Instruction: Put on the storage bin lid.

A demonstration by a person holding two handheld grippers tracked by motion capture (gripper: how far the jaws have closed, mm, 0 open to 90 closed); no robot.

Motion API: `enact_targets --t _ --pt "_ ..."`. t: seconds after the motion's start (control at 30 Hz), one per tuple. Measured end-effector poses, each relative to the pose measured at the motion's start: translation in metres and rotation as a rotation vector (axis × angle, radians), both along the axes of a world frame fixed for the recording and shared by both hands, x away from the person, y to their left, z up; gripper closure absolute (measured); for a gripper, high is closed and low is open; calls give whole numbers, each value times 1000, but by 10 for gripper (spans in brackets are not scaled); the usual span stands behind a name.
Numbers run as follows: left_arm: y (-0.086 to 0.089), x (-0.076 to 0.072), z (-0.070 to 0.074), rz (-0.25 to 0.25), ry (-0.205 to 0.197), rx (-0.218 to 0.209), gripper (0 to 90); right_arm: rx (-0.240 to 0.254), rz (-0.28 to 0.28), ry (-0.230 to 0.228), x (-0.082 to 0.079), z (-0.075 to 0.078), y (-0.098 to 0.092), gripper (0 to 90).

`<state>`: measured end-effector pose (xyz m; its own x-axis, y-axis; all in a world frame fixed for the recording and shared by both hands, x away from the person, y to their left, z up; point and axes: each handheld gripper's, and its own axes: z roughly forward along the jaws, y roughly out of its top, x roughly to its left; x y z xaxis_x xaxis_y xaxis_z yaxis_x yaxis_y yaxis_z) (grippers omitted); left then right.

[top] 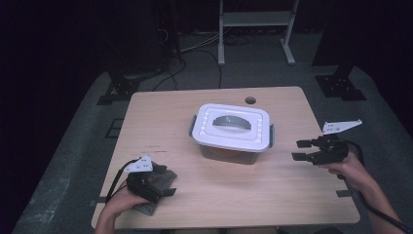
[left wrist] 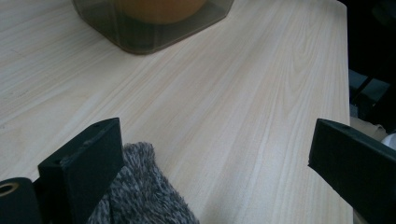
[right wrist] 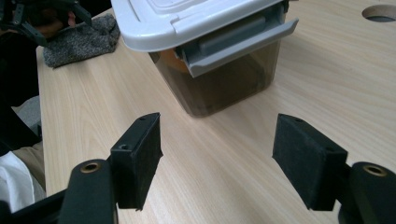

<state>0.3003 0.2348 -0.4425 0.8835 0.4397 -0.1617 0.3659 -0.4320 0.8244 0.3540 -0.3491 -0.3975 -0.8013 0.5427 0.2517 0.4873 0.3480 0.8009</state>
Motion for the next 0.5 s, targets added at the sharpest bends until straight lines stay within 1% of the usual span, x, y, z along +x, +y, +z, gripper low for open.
enact_targets --t 0.33,0.5 --pt "0 0 0 4 3 -1 24 12 -2 19 -6 -12 -3 305" --pt "0 0 0 1 4 -1 24 7 2 27 -11 -15 -3 299"
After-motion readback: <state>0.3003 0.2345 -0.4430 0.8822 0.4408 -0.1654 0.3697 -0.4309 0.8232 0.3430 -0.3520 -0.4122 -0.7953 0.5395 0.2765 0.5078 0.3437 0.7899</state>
